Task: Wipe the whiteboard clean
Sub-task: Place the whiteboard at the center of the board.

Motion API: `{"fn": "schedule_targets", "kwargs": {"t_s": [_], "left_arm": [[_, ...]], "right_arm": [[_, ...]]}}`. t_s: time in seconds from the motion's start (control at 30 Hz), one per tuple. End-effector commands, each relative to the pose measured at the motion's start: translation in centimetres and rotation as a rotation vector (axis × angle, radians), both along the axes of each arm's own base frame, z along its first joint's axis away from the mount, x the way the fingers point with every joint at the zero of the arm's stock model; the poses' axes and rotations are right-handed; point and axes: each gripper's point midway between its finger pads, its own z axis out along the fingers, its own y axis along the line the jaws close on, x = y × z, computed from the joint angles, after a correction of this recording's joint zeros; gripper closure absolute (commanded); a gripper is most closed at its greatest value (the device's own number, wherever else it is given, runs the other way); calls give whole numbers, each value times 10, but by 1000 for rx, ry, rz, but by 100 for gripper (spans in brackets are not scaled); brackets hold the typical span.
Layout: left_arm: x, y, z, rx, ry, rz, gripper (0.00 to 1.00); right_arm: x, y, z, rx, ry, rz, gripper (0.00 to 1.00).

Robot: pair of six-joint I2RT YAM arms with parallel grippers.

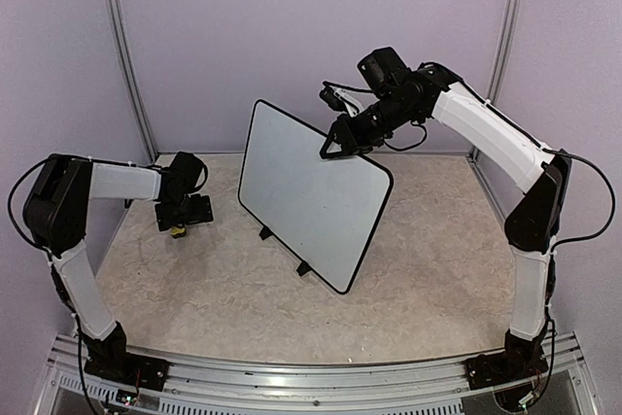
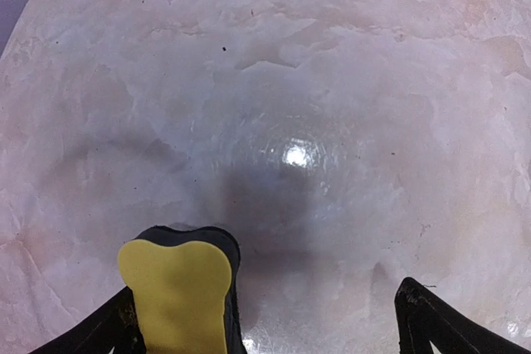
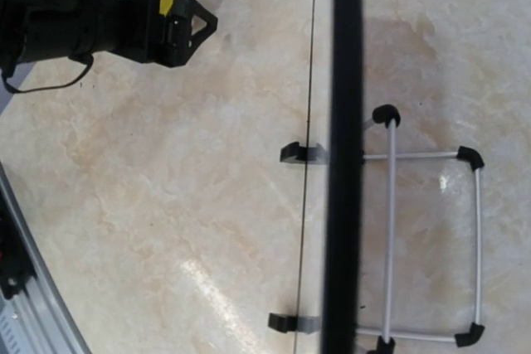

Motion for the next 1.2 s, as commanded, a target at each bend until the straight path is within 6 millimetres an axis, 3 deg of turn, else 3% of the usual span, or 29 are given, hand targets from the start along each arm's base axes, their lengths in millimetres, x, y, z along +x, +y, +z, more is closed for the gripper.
{"fn": "schedule_targets", "kwargs": {"t_s": [0.0,0.23,0.33,0.57,0.73,1.17], "left_arm": [[-6,1,8,-18,-3,-1,1],[-4,-1,26,-40,-46,-2,1],[-4,0,32,-44,-62,-3,1],[-6,-2,41,-63,-85,-4,1],[-9,-7,46,-90,-100,-16,1],[-16,-5,66,-115,-159,-19,1]], "right_arm": [[-14,4,40,78,-56,41,70],[-2,-6,60,66,-149,-22,50],[3,-11,67,58,-191,-58,49],[17,-18,57,4,-214,-115,46],[30,-28,65,-19,-277,-185,44],[34,-21,56,-6,-277,-170,43]]}}
